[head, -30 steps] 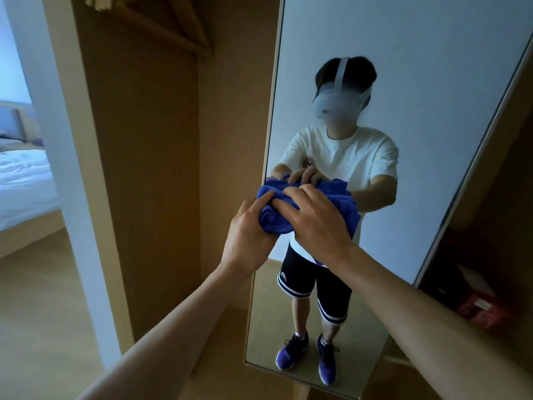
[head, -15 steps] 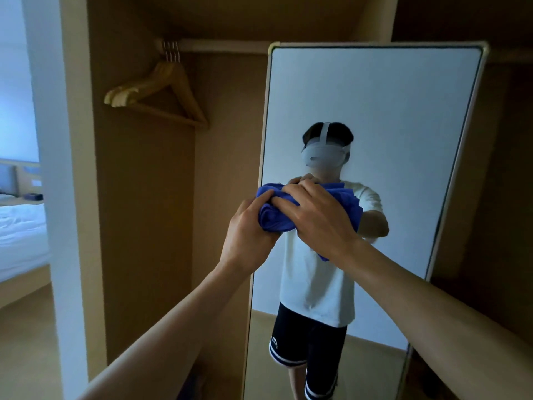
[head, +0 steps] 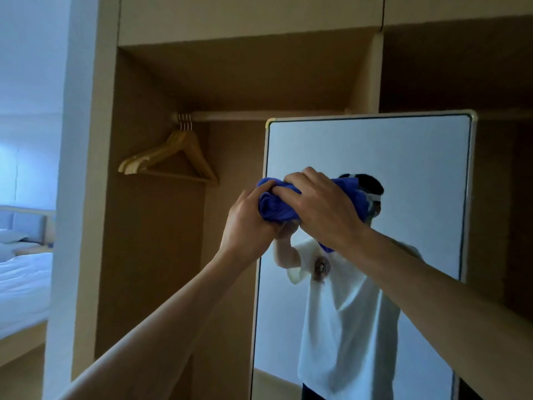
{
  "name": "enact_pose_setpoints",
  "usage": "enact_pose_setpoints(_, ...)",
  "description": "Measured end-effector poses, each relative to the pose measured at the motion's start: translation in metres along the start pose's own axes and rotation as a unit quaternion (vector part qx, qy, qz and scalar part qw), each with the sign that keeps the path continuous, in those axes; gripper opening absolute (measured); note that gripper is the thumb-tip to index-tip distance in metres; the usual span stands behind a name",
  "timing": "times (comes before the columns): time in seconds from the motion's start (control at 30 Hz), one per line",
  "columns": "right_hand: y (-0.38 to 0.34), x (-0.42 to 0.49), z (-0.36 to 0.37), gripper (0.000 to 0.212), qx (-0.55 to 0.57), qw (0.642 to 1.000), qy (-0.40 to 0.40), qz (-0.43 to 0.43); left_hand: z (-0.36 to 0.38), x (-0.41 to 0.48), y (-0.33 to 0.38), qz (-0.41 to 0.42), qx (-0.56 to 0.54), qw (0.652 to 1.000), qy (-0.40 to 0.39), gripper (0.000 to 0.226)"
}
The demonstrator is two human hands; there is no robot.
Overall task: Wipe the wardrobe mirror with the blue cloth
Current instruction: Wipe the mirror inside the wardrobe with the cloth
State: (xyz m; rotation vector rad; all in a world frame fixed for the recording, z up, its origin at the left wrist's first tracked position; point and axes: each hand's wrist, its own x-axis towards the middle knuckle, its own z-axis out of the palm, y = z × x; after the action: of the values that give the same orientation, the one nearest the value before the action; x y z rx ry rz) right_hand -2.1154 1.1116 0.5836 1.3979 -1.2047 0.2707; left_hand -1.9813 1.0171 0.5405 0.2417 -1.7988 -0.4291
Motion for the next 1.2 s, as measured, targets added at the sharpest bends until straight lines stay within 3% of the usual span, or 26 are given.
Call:
enact_pose_setpoints(0.3,0.03,0.043,0.0,0.031,-0.022,1.0,0.022,0.003,0.003,0.049,0.011,0.015,-0.017,0.998,0.059,0.061)
enact_pose_setpoints(0.6,0.046,0.074,-0.008,0.044,-0.032,0.998,0.044,0.043,-0.008,0.09,0.02,0.028,-0.025,0.996,0.078,0.075)
enact_pose_setpoints(0.83,0.055,0.094,-0.013,0.044,-0.071,0.992,0.057,0.092,-0.017,0.12,0.013,0.048,-0.015,0.996,0.072,0.084)
enact_pose_setpoints(1.07,0.06,0.1,-0.025,0.056,-0.055,0.985,0.065,0.151,-0.019,0.134,-0.02,-0.036,-0.02,0.999,0.009,0.071)
enact_pose_setpoints(1.2,0.074,0.094,-0.04,0.053,-0.075,0.973,0.092,0.197,-0.016,0.137,-0.023,-0.008,-0.031,0.999,-0.003,0.067)
